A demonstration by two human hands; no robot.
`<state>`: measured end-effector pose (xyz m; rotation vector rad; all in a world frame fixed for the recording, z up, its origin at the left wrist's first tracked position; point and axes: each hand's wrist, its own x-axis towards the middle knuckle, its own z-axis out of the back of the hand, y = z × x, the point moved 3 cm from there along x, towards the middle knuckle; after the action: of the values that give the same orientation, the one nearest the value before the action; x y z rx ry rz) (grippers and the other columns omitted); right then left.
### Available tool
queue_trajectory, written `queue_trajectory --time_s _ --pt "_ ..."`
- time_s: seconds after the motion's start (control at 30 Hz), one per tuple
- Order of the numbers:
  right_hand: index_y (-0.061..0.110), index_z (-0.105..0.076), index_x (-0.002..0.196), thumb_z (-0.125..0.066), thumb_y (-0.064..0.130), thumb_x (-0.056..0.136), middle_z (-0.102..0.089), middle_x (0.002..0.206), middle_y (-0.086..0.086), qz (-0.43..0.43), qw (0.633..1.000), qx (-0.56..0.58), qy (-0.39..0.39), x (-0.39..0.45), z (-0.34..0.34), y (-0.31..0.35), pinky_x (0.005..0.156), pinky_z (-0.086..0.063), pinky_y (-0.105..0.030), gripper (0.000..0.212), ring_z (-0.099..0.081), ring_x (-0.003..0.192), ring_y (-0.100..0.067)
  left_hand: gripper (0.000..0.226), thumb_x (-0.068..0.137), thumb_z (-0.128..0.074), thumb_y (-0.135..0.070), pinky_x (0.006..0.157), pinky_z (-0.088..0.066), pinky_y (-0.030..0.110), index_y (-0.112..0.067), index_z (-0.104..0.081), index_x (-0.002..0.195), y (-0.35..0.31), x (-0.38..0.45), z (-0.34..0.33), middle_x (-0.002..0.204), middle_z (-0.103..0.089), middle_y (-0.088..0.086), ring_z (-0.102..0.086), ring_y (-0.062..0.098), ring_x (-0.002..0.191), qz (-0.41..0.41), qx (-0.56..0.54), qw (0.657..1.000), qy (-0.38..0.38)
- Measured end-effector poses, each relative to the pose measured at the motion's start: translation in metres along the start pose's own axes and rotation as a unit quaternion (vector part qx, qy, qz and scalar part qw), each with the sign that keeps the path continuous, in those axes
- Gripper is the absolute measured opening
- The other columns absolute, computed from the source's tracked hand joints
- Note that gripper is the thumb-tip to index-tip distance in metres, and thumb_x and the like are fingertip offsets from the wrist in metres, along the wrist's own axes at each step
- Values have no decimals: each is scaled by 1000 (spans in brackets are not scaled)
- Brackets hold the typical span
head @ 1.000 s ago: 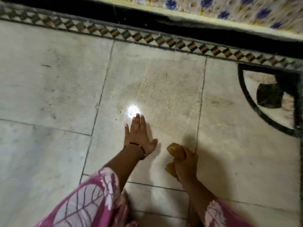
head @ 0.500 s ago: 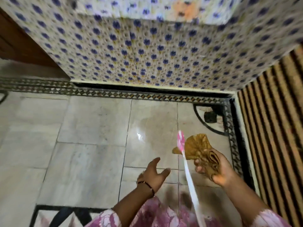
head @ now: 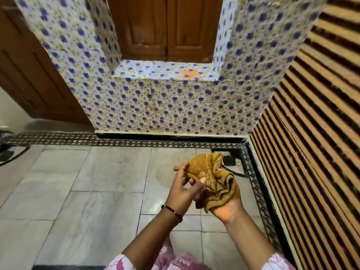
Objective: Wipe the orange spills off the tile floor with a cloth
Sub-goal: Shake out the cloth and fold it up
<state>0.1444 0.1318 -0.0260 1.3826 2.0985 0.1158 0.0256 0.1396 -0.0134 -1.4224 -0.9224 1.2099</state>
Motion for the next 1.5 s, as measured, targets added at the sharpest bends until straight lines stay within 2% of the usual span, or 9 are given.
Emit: queue_trajectory --time_s 0.13,0.27,0.5,0.6,0.7,0.97,1.07,1.33,1.5 --pt "0 -70 106 -88 26 49 -65 115 -24 26 997 16 68 -58 -13 -7 78 -56 -49 65 -66 96 -38 126 49 -55 -77 114 -18 30 -27 4 149 -7 -57 -22 155 1 4 -7 18 143 -26 226 972 56" --pt "-3 -59 122 -70 42 77 -54 129 -28 25 992 66 108 -97 -21 -20 93 -46 -54 65 -53 117 -45 112 56 -37 -79 117 -8 44 -36 24 140 -13 -101 -33 147 39 1 17 28 143 -67 369 926 42" --pt "5 -54 130 -26 60 93 -49 137 -20 61 989 89 99 -121 -34 -40 100 -42 -51 71 -49 124 -39 83 70 -34 -70 118 -7 40 -41 5 137 -41 -125 -22 154 11 -13 8 14 144 -170 276 946 -6" --pt "7 -38 139 -38 53 92 -40 144 -19 108 986 27 125 -121 -45 -45 113 -23 -47 66 -35 135 -36 102 64 -39 -72 117 -6 29 -27 -3 148 -53 -132 -12 155 1 -8 5 7 143 -176 252 951 -42" --pt "6 -56 129 -76 40 70 -53 133 -22 99 979 58 167 -120 -68 -56 101 -42 -53 71 -53 119 -40 110 57 -48 -71 116 -15 26 -15 -22 148 -61 -136 8 152 -18 -4 -13 10 142 -143 205 961 -119" --pt "2 -65 112 -86 27 47 -61 114 -23 138 981 -21 136 -116 -81 -62 93 -44 -48 73 -62 98 -37 15 92 -56 -19 74 -52 16 -21 -70 98 -89 -143 50 93 -69 -2 -65 16 94 -166 125 961 -184" --pt "2 -53 130 -85 31 50 -51 129 -27 140 983 -46 108 -122 -74 -59 99 -35 -56 91 -53 111 -42 23 94 -52 -13 81 -56 45 -29 -65 85 -116 -132 72 93 -71 6 -67 23 90 -161 61 971 -167" --pt "7 -70 110 -42 45 92 -60 121 -25 92 987 -108 77 -137 -78 -55 80 -54 -49 51 -60 107 -42 28 97 -47 -15 61 -42 5 -27 -63 115 -202 -129 81 91 -62 -15 -55 1 82 -205 251 945 -39" --pt "24 -60 122 -72 52 68 -62 121 -8 179 867 -462 57 -150 -103 -18 101 -38 -52 63 -56 112 -28 29 96 -49 -17 66 -41 9 -25 -62 121 -223 -145 69 107 -61 -11 -52 2 86 -222 431 870 91"
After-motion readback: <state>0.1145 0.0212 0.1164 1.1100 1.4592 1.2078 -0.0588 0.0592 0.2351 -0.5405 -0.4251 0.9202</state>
